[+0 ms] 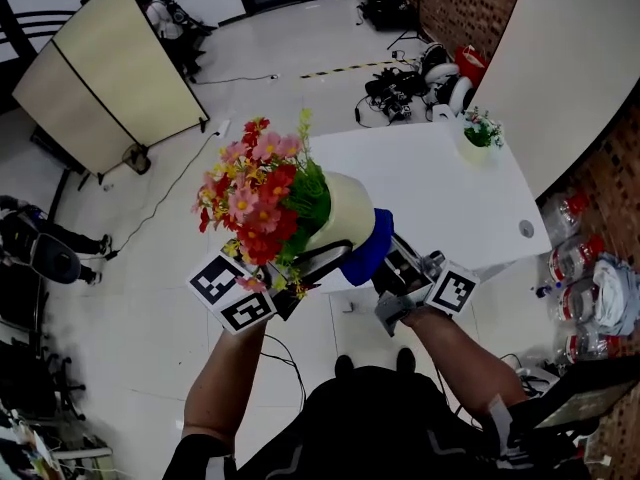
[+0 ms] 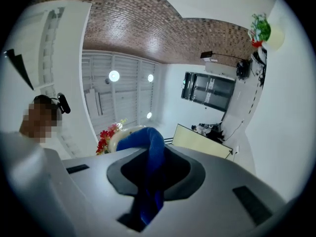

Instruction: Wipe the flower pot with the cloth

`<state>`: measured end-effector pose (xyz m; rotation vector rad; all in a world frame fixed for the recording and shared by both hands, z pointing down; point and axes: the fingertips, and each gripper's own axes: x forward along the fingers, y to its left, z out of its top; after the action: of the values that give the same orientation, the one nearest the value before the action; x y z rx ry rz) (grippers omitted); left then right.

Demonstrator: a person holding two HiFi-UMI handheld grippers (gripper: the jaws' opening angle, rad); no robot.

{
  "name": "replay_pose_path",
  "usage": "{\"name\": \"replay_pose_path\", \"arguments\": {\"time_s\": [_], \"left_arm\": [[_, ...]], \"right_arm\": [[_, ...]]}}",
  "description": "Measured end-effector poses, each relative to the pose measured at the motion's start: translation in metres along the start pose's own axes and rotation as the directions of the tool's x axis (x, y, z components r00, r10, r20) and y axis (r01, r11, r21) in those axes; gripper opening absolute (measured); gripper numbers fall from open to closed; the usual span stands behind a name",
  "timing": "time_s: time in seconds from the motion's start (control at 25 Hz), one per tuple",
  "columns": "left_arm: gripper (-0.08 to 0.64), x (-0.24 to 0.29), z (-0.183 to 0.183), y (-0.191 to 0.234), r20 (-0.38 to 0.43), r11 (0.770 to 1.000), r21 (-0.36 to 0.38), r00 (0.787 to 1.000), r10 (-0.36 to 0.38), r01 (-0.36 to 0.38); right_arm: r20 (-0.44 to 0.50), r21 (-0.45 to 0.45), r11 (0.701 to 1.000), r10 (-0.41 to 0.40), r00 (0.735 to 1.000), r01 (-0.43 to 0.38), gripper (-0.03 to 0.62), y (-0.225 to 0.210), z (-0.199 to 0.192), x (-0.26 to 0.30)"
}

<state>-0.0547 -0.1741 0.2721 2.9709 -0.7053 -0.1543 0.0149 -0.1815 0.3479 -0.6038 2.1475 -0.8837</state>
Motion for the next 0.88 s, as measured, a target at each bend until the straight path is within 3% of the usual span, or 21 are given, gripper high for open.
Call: {"name": "replay_pose_path", "arguments": {"time_s": [0.2, 0.32, 0.48, 0.68, 0.88], "left_arm": [[0.545, -0.008, -0.025, 0.023, -0.036, 1.000, 0.006, 0.999, -0.006, 0.006], [0.545, 0.000, -0.054, 0.024, -0.108, 0.999, 0.034, 0.994, 0.004, 0.000], [0.545, 0.008, -0.104, 0.038, -0.183, 0.994, 0.096, 0.983, -0.032, 0.050], [0.545, 0.004, -0.170, 0.056, -0.195, 0.993, 0.033, 0.975, -0.102, 0.111], [0.545, 0.011, -0.253, 0.071, -0.276, 0.985, 0.050, 0.951, -0.143, 0.163]], "right_arm": [[0.023, -0.130, 0.988, -0.082, 0.996, 0.085, 0.054, -0.014, 0.020, -0.023], [0.018, -0.244, 0.960, -0.133, 0.991, 0.134, 0.054, -0.017, 0.029, -0.047], [-0.006, -0.380, 0.908, -0.195, 0.981, 0.178, 0.054, -0.023, 0.033, -0.060], [-0.040, -0.572, 0.790, -0.295, 0.955, 0.220, 0.054, -0.026, 0.028, -0.072], [-0.007, -0.621, 0.720, -0.402, 0.916, 0.311, 0.054, -0.036, 0.019, -0.101]]}}
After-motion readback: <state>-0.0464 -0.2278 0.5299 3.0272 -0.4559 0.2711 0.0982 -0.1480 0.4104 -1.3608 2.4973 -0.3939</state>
